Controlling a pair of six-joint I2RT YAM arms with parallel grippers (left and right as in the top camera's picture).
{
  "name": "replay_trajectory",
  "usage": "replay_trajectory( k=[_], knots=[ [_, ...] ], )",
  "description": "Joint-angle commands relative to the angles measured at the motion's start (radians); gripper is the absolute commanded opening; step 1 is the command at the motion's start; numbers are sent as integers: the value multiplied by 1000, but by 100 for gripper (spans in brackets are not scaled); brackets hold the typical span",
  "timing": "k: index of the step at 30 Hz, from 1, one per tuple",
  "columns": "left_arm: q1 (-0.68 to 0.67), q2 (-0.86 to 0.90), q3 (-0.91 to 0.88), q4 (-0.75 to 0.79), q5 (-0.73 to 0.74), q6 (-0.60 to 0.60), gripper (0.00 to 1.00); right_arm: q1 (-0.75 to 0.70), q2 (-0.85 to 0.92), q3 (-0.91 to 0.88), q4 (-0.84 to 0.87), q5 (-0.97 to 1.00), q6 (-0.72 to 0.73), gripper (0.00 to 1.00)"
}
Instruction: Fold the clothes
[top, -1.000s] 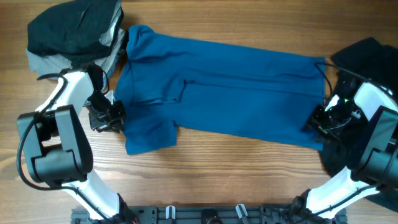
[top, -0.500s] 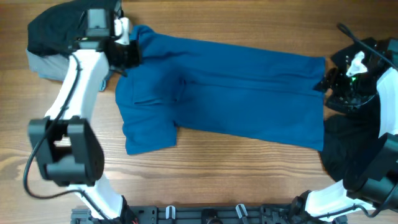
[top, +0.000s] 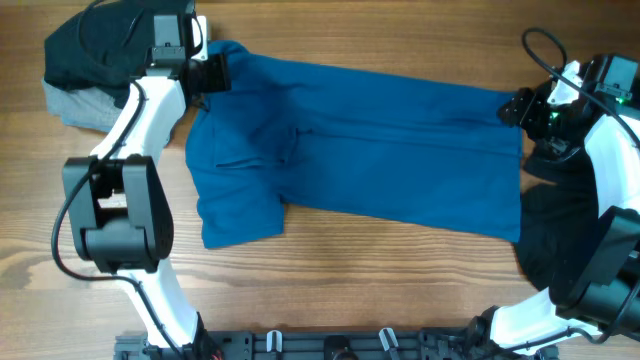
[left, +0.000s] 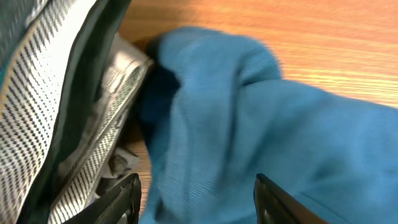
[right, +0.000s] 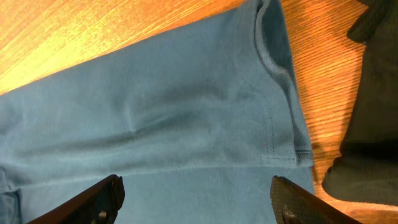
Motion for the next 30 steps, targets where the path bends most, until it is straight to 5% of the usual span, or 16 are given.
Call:
replay_trajectory(
  k=[1,3,5,7,11,12,17,20,30],
  knots=[
    [9,40,7,56,70,13,45,-2,27,-10,50,20,0,80],
    [9,40,7,115,124,-34,15,-2,42,-10,116,79,0,79],
    [9,40,7,162,162,-74,8,-3,57,-10,156,161,1,78],
    [9,40,7,194,172,-98,6,-3,87,-10,187,183,0,78],
    [9,40,7,229,176,-146,4,-2,203,-10,291,94,0,52],
    [9,40,7,240,186,-150,4,-2,244,-10,334,28,2,35],
    [9,40,7,277,194,-202,4,-2,387,-10,384,85,112,11],
    [9,46,7,309,119,-289,4,-5,396,-10,335,251,188,9],
    [10,261,7,659,80,-461,9,-5,397,-10,291,273,188,10]
  ],
)
